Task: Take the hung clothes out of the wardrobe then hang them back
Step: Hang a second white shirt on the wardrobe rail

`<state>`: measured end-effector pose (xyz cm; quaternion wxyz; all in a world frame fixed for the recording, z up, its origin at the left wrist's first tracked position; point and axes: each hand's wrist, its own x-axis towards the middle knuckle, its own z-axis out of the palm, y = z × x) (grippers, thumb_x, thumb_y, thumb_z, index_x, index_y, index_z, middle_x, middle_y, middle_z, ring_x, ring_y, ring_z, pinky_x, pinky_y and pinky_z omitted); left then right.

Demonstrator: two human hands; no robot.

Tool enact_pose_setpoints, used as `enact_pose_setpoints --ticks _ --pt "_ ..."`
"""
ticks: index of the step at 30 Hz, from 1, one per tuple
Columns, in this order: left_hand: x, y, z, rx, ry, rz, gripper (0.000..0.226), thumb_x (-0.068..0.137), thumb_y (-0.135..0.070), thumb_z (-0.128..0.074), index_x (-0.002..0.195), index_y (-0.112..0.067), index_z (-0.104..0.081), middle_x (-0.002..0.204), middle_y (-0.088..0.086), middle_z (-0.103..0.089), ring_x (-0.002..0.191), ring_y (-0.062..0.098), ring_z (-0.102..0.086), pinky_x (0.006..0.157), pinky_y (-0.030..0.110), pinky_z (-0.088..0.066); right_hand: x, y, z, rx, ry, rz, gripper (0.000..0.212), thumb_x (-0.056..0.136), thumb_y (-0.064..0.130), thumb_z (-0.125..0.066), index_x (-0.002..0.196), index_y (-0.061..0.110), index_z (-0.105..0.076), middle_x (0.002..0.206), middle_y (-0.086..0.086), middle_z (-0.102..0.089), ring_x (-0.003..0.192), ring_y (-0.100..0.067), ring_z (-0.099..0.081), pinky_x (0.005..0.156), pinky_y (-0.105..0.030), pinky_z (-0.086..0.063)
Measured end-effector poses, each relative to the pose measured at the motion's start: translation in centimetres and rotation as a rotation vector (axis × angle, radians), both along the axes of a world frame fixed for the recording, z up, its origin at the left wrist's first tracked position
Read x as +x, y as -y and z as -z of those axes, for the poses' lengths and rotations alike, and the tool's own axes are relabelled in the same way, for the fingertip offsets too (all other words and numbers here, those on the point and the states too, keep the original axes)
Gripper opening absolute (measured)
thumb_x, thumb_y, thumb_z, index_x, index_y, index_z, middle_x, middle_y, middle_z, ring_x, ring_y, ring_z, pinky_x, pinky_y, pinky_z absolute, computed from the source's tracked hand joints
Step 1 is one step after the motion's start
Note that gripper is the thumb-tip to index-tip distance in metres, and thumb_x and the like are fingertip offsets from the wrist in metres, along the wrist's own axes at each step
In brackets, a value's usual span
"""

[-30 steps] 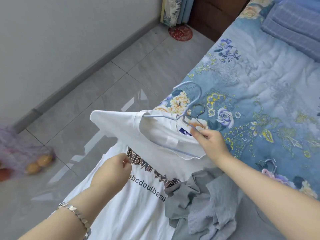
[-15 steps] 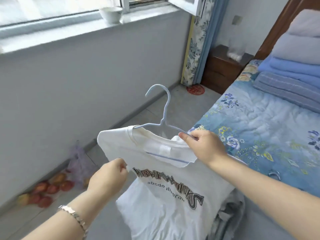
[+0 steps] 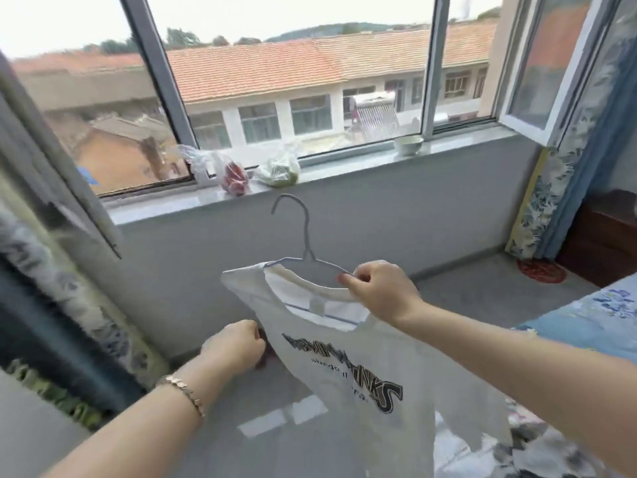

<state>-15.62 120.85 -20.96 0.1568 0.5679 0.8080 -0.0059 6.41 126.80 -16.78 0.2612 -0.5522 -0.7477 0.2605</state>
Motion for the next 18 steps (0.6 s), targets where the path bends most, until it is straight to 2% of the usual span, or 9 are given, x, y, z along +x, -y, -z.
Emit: enact_pose_setpoints --ticks 2,4,5,11,14,18 --pt "-1.4 4.6 -1.1 0.054 -0.011 -0.124 0.011 0.091 -0.024 -0.041 0.085 -0.021 -0.050 0.115 0.005 -0.060 0.107 0.025 -0.056 0.080 0.028 -0.043 -1.8 2.3 -1.6 0.023 -0.008 -0.127 0.044 0.090 0.047 -0.052 0.057 0.018 -0.051 0.056 0.006 -0.050 0.063 -0.017 -0.049 0.059 -0.029 -0.037" --pt "-2.2 9.7 -2.1 0.110 -0.006 -0.276 0.019 0.092 -0.025 -0.041 0.101 -0.018 -0.055 0.117 0.005 -0.059 0.106 0.025 -0.056 0.083 0.029 -0.045 -3.4 5.5 -2.9 0.046 -0.020 -0.250 0.044 0.090 0.048 -0.053 0.061 0.015 -0.056 0.055 0.004 -0.050 0.059 -0.017 -0.048 0.054 -0.028 -0.035" --pt "-2.4 12.3 -2.4 0.134 0.012 -0.350 0.019 0.092 -0.025 -0.041 0.103 -0.017 -0.056 0.116 0.006 -0.059 0.104 0.025 -0.056 0.083 0.029 -0.046 -4.1 7.2 -3.5 0.053 -0.028 -0.309 0.044 0.089 0.048 -0.053 0.063 0.013 -0.057 0.054 0.004 -0.049 0.057 -0.016 -0.046 0.053 -0.028 -0.033" --pt "-1.2 29.3 -5.0 0.269 0.075 -0.765 0.014 0.091 -0.023 -0.044 0.090 -0.018 -0.057 0.101 0.009 -0.068 0.097 0.028 -0.064 0.078 0.028 -0.048 -7.0 19.1 -7.3 0.057 -0.011 -0.652 0.046 0.090 0.043 -0.053 0.054 0.016 -0.044 0.049 0.005 -0.043 0.049 -0.013 -0.040 0.048 -0.025 -0.030" --pt "0.0 38.2 -6.8 0.299 0.023 -0.927 0.017 0.089 -0.021 -0.043 0.079 -0.017 -0.056 0.088 0.008 -0.066 0.093 0.028 -0.065 0.070 0.025 -0.043 -7.7 25.2 -9.3 0.069 0.024 -0.817 0.045 0.091 0.041 -0.053 0.053 0.017 -0.044 0.050 0.005 -0.044 0.047 -0.011 -0.040 0.046 -0.023 -0.028" --pt "1.9 50.3 -8.2 0.332 -0.010 -1.123 0.022 0.088 -0.018 -0.043 0.068 -0.014 -0.052 0.088 0.011 -0.067 0.087 0.028 -0.067 0.070 0.027 -0.045 -8.4 34.3 -11.4 0.061 0.059 -1.062 0.040 0.090 0.035 -0.053 0.058 0.013 -0.048 0.053 0.002 -0.043 0.048 -0.014 -0.037 0.047 -0.023 -0.029"
